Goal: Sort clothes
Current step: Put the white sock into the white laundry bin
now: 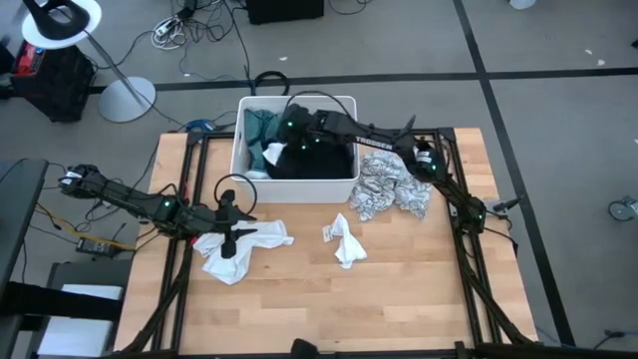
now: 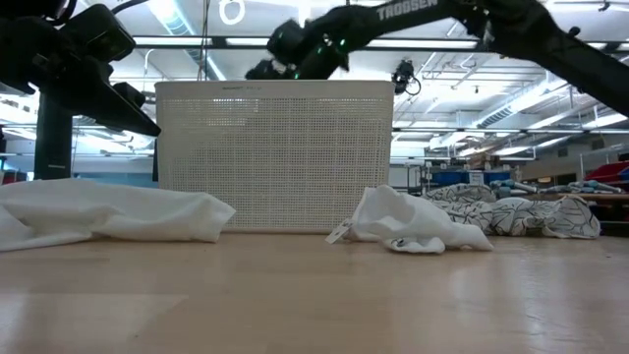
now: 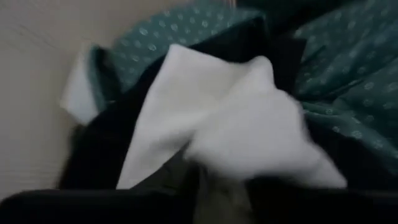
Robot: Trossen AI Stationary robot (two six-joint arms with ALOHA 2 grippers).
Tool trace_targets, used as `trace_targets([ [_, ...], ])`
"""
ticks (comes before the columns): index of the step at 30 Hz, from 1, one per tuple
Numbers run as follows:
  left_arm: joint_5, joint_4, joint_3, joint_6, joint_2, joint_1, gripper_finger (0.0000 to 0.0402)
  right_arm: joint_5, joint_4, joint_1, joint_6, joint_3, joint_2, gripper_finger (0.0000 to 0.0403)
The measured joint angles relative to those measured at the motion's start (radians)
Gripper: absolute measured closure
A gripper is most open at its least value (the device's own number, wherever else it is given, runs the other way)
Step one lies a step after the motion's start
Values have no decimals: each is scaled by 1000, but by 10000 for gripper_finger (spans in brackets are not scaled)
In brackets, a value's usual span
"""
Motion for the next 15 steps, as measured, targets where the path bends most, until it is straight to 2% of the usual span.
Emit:
trace_targets([
  [8, 0, 0, 0, 0, 0, 0, 245, -2, -44, -10, -4, 0, -143, 186],
  [15, 0, 1, 0, -1, 0, 0, 245, -2, -140, -8, 4, 1, -274, 156],
])
